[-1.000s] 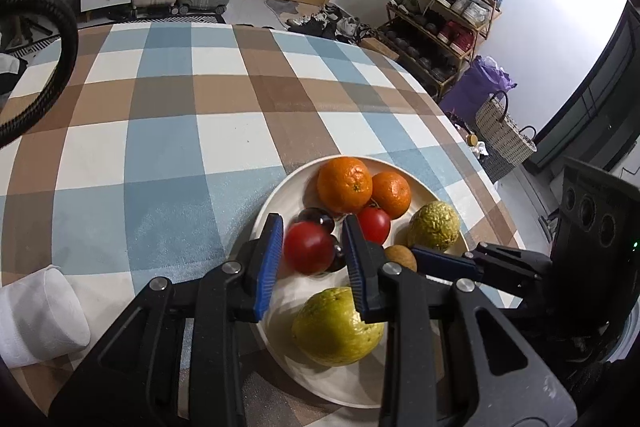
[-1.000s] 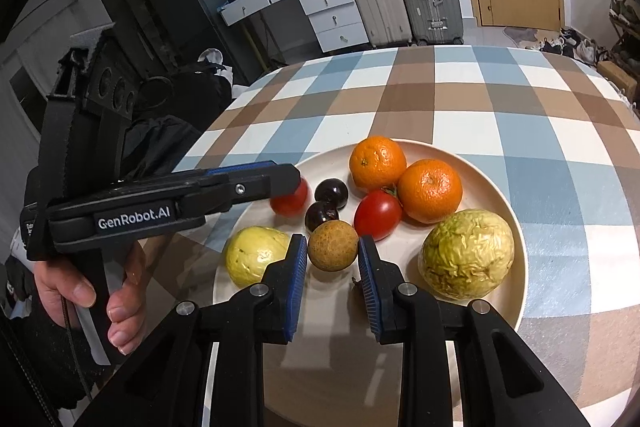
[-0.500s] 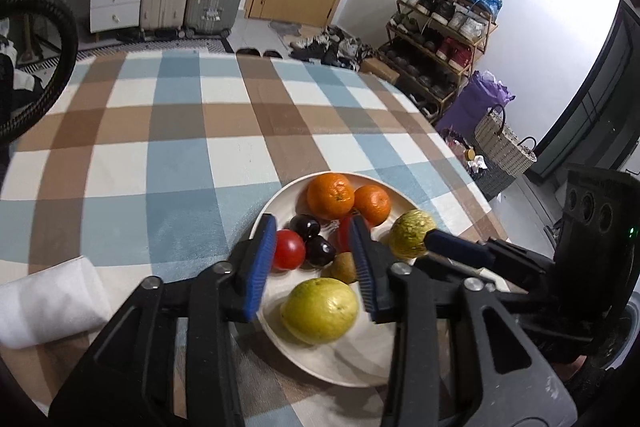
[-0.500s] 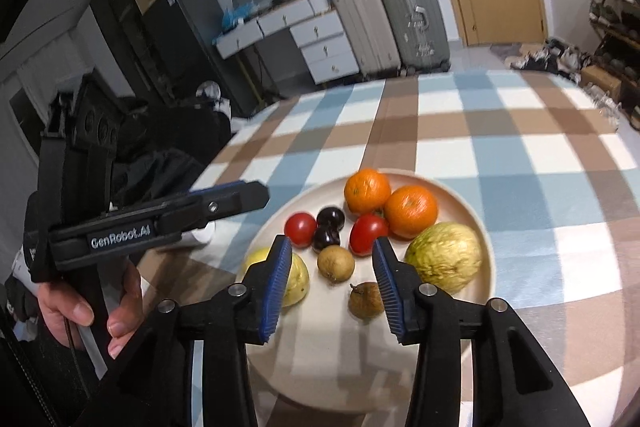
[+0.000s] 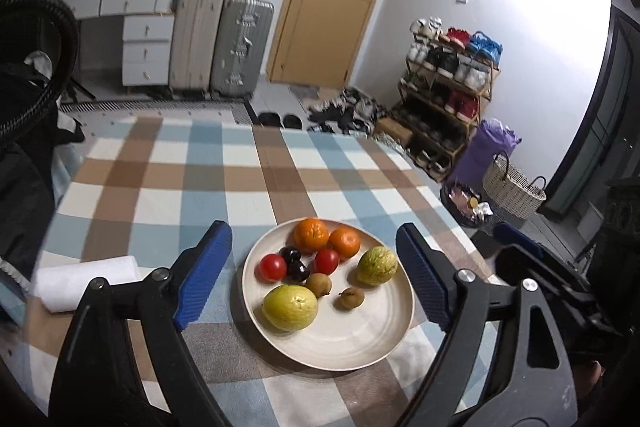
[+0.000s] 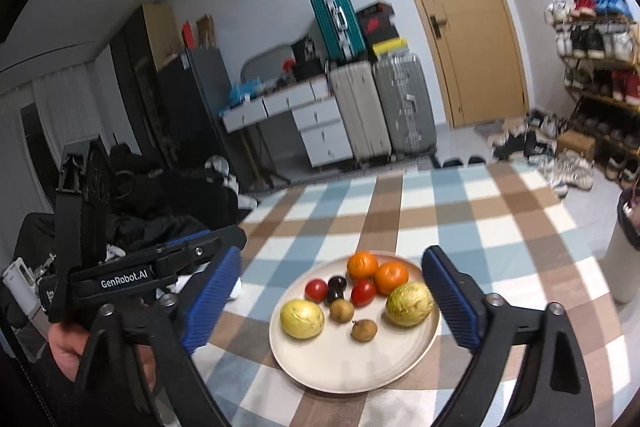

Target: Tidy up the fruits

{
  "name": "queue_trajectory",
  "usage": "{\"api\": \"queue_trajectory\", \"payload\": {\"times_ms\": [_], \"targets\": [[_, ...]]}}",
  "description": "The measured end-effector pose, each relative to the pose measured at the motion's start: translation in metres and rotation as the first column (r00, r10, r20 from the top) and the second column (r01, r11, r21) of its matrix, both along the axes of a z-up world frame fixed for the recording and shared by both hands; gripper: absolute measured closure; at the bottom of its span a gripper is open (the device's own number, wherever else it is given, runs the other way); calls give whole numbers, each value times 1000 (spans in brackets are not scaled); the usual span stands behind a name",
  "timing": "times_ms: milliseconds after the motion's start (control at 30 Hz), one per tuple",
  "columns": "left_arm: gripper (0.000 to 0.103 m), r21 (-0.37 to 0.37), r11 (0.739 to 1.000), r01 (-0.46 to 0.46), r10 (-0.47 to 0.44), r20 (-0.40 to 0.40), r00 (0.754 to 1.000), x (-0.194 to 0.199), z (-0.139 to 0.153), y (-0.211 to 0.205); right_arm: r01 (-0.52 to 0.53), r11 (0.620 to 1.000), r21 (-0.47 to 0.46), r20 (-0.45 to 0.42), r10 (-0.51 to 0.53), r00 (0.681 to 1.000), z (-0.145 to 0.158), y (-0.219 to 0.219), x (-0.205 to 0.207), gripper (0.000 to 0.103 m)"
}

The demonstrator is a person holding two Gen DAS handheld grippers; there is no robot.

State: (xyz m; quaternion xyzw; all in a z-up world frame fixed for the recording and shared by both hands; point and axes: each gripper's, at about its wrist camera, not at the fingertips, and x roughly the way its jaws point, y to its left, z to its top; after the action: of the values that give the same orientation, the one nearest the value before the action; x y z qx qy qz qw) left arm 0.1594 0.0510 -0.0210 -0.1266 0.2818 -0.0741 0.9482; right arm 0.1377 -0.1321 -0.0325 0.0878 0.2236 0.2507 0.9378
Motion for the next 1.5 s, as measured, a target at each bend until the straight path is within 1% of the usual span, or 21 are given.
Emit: {"api": "queue_trajectory", "payload": {"times_ms": [33,67,100,167,300,500,600,733,800,1000,1067,1233,1300,1333,1433,1500], "targets": [[14,14,1000,-21,21,10,1000,-6,5,-2,8,1000,5,20,-8,1000,5,-3,-7,5],[8,26,999,-45,45,21,999,-11,9,-4,14,1000,8,33,-14,999,8,-4,-12,3],[0,37,997,-65,64,36,997,-17,13,-6,18,1000,10,42,-19,999,11,-6,-15,1],[0,65,993,-101,96,82,992,-31,21,-9,25,1000,14,64,-26,998,16,-9,-24,1],[0,103,986,-133,119,136,984,-53,32,-16,51,999,16,108,-52,993,24,-15,-40,0],[0,106,981,-163,138,207,969,-82,43,-23,81,996,26,199,-85,976,33,-22,-62,0],[0,105,979,-174,144,246,959,-94,45,-25,103,995,21,245,-105,964,35,-23,-71,0],[0,116,973,-199,157,296,942,-108,45,-28,134,990,38,310,-139,941,34,-26,-89,0],[0,122,970,-209,162,313,936,-115,44,-29,141,989,42,325,-147,934,33,-27,-91,0],[0,131,960,-249,191,346,919,-134,31,-28,194,981,16,387,-185,903,20,-29,-105,0],[0,139,956,-257,195,347,917,-136,22,-27,213,977,-4,405,-193,894,14,-29,-107,0],[0,130,954,-269,210,345,915,-134,-1,-21,265,963,-39,435,-222,873,-8,-27,-107,0],[0,164,944,-288,219,340,914,-131,-15,-23,279,959,-52,427,-231,874,-19,-27,-102,0],[0,173,943,-285,216,333,918,-127,-21,-22,286,955,-72,413,-233,881,-26,-25,-100,0],[0,190,936,-295,226,313,922,-119,-41,-20,290,952,-97,393,-231,890,-39,-24,-94,0],[0,185,937,-297,233,305,923,-114,-51,-18,295,948,-118,382,-231,895,-48,-23,-89,0]]}}
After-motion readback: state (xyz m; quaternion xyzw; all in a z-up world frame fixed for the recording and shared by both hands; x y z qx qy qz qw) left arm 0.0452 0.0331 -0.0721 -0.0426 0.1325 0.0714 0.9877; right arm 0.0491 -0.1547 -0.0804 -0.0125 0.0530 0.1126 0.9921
